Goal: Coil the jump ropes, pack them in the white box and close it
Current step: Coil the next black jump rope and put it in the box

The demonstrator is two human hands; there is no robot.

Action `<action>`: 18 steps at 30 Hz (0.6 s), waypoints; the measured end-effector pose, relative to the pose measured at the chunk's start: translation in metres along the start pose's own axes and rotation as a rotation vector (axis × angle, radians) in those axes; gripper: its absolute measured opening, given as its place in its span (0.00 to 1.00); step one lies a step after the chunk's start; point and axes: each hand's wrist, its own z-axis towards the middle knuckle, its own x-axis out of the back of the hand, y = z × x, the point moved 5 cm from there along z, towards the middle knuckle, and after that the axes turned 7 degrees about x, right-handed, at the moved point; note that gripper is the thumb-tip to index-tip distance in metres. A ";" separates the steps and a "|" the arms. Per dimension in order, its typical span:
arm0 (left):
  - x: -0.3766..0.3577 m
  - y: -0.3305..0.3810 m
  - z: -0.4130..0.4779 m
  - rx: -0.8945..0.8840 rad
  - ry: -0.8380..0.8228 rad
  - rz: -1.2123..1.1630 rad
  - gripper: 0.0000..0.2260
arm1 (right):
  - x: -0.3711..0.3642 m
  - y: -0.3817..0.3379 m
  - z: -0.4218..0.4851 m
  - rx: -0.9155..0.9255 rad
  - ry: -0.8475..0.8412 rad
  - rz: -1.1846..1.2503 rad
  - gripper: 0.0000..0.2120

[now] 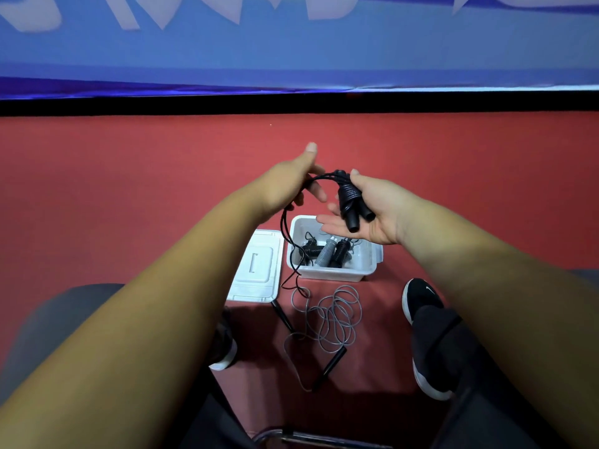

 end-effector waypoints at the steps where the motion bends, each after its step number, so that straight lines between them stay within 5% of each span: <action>1: 0.002 -0.002 0.003 0.037 -0.012 -0.125 0.32 | 0.001 0.000 0.001 0.004 0.001 -0.008 0.25; 7: 0.007 -0.010 0.001 0.209 -0.152 -0.619 0.20 | 0.004 -0.006 0.001 0.081 0.014 -0.094 0.25; 15: -0.006 -0.015 -0.012 0.175 -0.397 -0.249 0.14 | 0.020 -0.032 0.004 0.241 0.116 -0.220 0.22; 18: 0.002 -0.017 -0.011 0.182 -0.265 0.094 0.08 | 0.017 -0.031 0.003 0.274 0.084 -0.316 0.22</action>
